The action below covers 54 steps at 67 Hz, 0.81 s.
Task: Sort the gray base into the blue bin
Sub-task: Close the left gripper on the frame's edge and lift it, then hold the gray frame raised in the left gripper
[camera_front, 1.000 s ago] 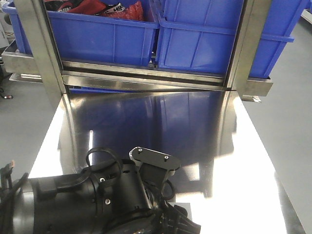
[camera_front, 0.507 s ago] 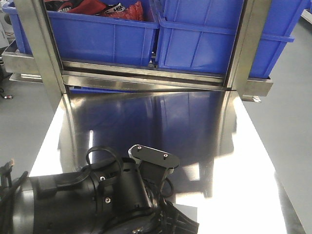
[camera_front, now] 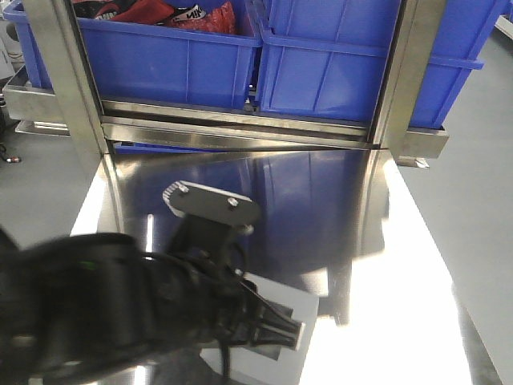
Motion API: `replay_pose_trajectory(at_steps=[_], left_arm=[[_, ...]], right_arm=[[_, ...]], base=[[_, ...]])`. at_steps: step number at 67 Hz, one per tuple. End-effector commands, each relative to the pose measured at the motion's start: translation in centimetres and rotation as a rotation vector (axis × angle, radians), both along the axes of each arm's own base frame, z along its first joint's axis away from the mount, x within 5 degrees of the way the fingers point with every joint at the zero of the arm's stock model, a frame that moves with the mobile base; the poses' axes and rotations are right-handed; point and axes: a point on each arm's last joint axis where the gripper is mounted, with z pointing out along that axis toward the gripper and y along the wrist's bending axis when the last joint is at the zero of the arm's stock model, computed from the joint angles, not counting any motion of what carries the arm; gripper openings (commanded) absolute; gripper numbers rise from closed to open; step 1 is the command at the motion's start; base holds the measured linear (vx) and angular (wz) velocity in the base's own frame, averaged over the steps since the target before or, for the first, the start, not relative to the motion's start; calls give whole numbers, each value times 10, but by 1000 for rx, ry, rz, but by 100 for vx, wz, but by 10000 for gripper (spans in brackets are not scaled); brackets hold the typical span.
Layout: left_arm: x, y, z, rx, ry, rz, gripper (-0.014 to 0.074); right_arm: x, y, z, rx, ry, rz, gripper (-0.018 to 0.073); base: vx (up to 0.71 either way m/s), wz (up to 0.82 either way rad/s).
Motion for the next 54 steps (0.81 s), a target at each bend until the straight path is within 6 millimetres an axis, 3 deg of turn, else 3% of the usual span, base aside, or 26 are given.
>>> replay_pose_trajectory(at_steps=[1, 16, 28, 54], left_arm=[[-8, 15, 43, -129, -108, -16, 1], [-26, 57, 86, -218, -199, 9, 3], [-38, 88, 106, -236, -250, 47, 3], [-44, 99, 114, -276, -271, 49, 3]], right_arm=[[0, 1, 3, -20, -75, 7, -9], [0, 1, 3, -20, -75, 7, -9], [0, 1, 3, -20, -75, 7, -9], [0, 1, 3, -20, -75, 7, -9]], base=[[0, 0], [0, 0], [0, 0], [0, 0]])
